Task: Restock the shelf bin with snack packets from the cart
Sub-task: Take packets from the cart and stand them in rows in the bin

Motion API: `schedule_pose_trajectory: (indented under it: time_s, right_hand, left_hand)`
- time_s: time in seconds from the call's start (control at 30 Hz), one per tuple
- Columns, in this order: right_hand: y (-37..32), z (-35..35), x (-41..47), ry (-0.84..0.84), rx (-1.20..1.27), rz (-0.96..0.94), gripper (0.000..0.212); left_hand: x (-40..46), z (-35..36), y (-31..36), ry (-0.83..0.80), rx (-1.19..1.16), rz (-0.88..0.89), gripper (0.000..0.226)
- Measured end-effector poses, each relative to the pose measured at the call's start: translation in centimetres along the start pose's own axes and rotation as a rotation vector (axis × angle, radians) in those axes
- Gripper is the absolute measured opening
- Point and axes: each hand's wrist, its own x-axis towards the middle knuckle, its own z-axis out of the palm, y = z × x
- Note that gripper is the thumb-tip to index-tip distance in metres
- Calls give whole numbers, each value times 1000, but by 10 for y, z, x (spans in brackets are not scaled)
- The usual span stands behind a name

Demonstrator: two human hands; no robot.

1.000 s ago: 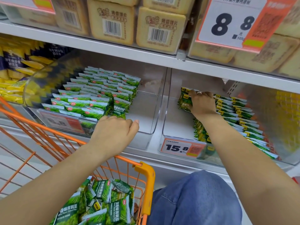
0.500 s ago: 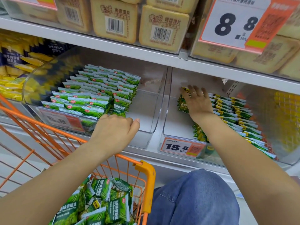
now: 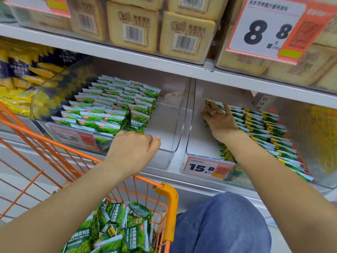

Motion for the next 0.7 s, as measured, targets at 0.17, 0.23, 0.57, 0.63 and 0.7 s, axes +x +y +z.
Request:
schedule_pose_trajectory:
  time_s: [0.17, 0.23, 0.57, 0.63, 0.7]
  right_hand:
    - [4, -45, -48, 298, 582, 112, 35]
    - [-10, -62, -84, 628, 709, 67, 24]
    - [-149, -132, -170, 597, 787, -741, 27]
    - [-181, -135, -166, 259, 597, -831, 32]
    - [-211, -135, -165, -46, 388, -875, 40]
  left_hand:
    - [-8, -19, -5, 53, -391, 40, 42]
    - [-25, -34, -17, 163, -451, 96, 39]
    - [-152, -57, -87, -710, 159, 137, 35]
    - [-163, -55, -90, -937, 231, 59, 41]
    - [-169, -57, -96, -998, 237, -3, 44]
